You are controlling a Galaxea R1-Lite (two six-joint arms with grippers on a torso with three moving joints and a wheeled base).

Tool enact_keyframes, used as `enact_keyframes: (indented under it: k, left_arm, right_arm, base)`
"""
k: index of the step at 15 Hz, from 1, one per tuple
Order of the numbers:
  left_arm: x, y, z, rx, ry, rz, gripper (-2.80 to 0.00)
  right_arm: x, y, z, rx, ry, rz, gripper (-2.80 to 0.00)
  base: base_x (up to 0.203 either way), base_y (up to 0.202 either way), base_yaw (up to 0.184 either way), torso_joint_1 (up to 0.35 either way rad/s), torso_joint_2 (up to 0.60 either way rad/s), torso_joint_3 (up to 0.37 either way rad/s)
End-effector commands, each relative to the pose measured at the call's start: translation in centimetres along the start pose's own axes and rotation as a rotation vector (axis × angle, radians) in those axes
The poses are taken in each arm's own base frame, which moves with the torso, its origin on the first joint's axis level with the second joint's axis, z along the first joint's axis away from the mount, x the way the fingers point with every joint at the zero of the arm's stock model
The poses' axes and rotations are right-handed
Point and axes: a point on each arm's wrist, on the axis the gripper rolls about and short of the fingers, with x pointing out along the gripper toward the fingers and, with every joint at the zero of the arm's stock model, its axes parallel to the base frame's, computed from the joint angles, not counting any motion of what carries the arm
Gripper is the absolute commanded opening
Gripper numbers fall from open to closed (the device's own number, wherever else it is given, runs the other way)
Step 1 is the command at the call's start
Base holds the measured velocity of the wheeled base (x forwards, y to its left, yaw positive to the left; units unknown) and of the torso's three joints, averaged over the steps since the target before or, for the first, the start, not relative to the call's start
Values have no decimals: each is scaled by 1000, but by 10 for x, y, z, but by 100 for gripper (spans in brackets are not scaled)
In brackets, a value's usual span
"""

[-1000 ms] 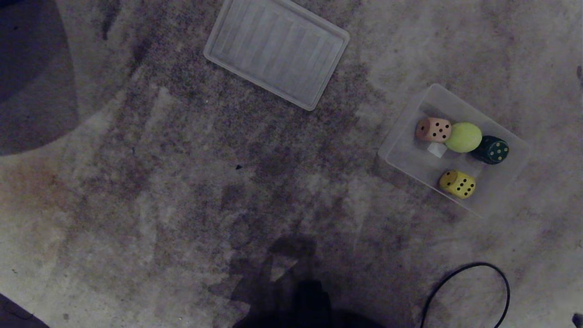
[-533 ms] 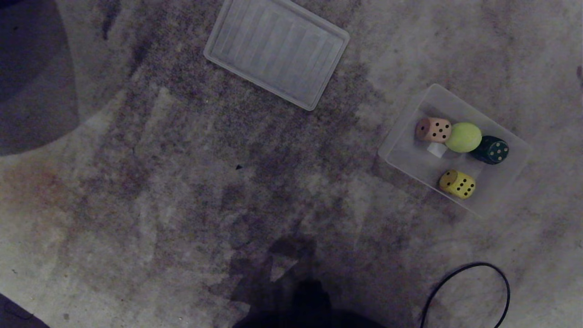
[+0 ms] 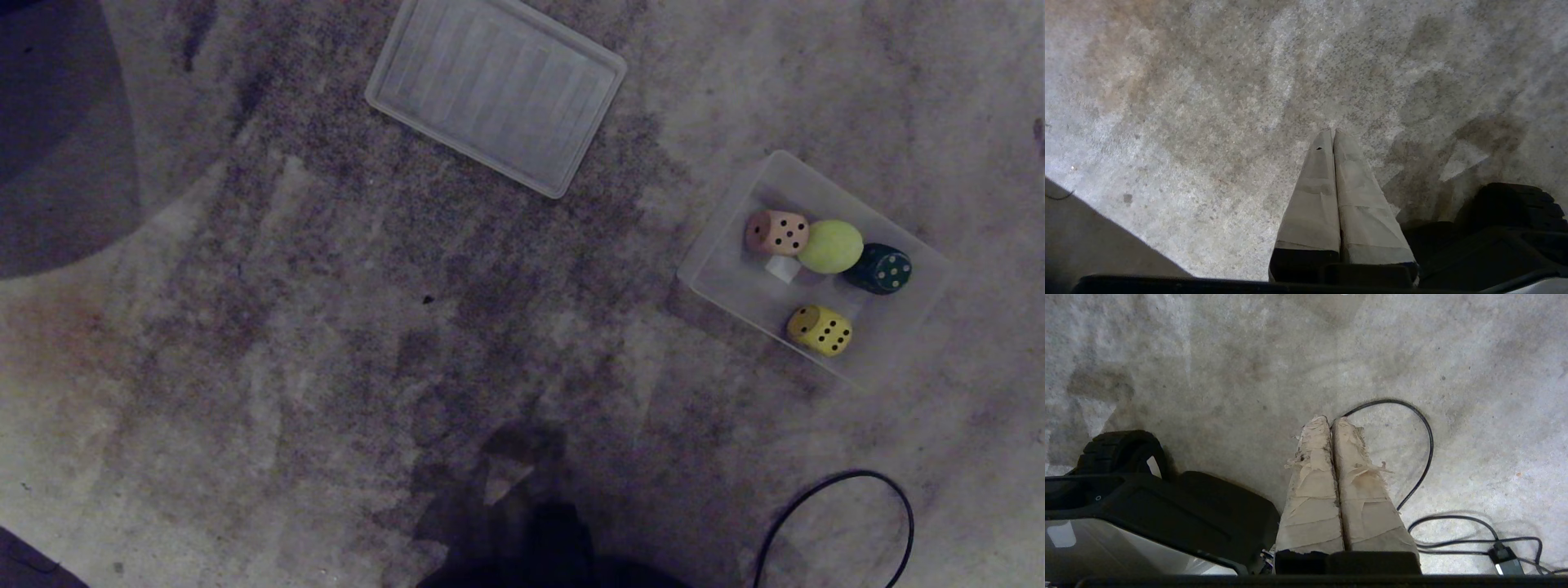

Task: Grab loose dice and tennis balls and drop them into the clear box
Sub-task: Pick up toys out of the box

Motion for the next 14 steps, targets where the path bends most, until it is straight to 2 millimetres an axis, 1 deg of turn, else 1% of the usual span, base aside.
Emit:
enact_keyframes:
  k: [1, 4, 14]
  left_arm:
    - [2, 0, 0, -6, 30, 1, -280]
    - [0, 0, -1, -18, 5, 8, -280]
    - [0, 0, -1, -18, 6, 13, -280]
  right_arm:
    - [0, 0, 0, -4, -4, 0, -280]
    - [0, 0, 0, -5, -4, 0, -280]
    - [0, 0, 0, -3, -4, 0, -280]
  base:
    - [0, 0, 0, 0, 0, 0]
    - [-84, 0, -3, 2, 1, 3]
    - [0, 0, 0, 0, 1, 3]
